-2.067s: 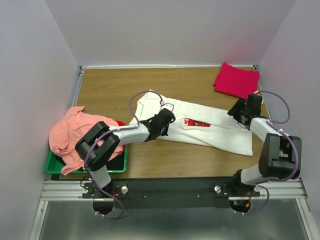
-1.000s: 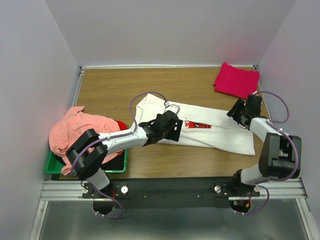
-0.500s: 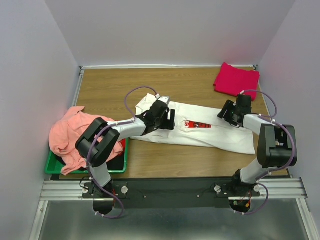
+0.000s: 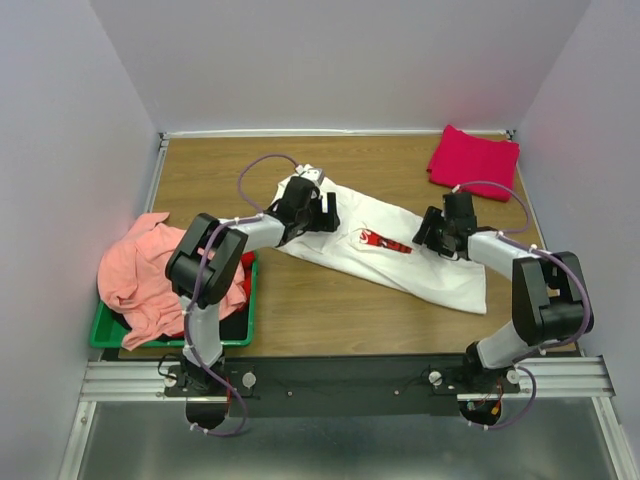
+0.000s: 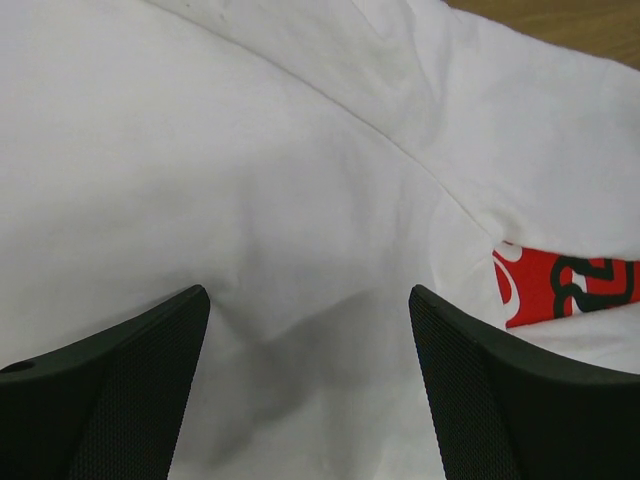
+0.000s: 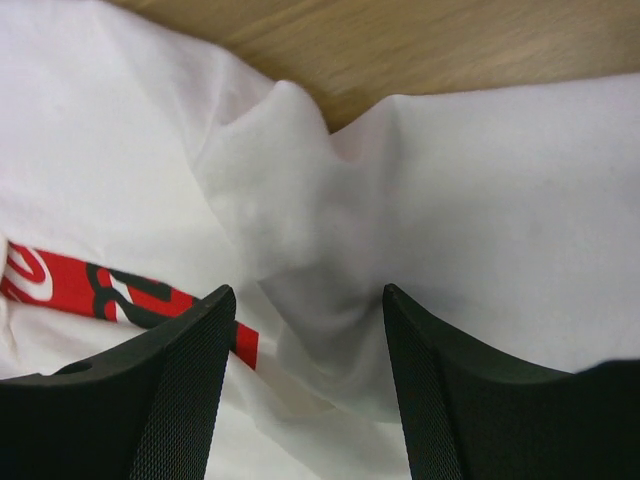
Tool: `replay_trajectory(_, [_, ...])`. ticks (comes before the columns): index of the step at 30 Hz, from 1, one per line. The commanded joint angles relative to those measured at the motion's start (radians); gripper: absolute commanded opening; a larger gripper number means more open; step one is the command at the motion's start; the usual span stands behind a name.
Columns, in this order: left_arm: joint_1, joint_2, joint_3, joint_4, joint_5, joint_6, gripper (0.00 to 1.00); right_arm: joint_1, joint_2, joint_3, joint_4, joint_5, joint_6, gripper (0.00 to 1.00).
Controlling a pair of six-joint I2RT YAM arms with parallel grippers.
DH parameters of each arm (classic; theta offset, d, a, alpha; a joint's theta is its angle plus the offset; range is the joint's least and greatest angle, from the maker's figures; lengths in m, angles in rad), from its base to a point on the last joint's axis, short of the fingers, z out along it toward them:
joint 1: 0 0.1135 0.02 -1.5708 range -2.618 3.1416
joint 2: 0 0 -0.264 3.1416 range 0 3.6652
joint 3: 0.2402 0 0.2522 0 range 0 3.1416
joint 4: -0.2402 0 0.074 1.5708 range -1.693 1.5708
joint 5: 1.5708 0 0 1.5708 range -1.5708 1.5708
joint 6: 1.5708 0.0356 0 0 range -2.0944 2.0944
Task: Fold and stack the t-shirts
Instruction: Fold the tshirt
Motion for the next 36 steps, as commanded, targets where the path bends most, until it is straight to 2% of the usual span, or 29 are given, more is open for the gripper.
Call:
replay_trajectory(1, [0.067, 0.095, 0.11, -0.076, 0.046, 0.072, 0.89, 0.091, -0.024, -0.075, -0.162, 0.042, 0.082, 0.68])
replay_trajectory(6, [0.103, 0.132, 0.258, -0.146, 0.046, 0.115, 0.89, 0.166, -0.122, -0.078, -0.229, 0.109, 0.139, 0.68])
replay_trajectory(10, [0.101, 0.083, 0.299, -0.183, 0.034, 0.121, 0.89, 0.197, -0.209, -0.046, -0.287, 0.16, 0.148, 0.68])
replay_trajectory(15, [0.095, -0.044, 0.184, -0.173, 0.026, 0.097, 0.89, 0.2, -0.26, -0.02, -0.298, 0.149, 0.083, 0.68])
replay_trajectory(18, [0.091, -0.132, 0.041, -0.134, 0.078, 0.08, 0.9, 0.205, -0.26, -0.032, -0.292, 0.168, 0.047, 0.68])
replay_trajectory(21, [0.074, -0.152, -0.016, -0.119, 0.113, 0.071, 0.9, 0.205, -0.241, -0.041, -0.271, 0.154, 0.028, 0.68])
replay_trajectory(27, [0.069, -0.097, -0.048, -0.068, 0.139, 0.062, 0.91, 0.205, -0.199, -0.073, -0.188, 0.097, 0.036, 0.68])
replay_trajectory(36, [0.094, 0.08, 0.083, -0.044, 0.227, 0.055, 0.9, 0.21, -0.176, -0.115, -0.191, 0.091, 0.097, 0.68])
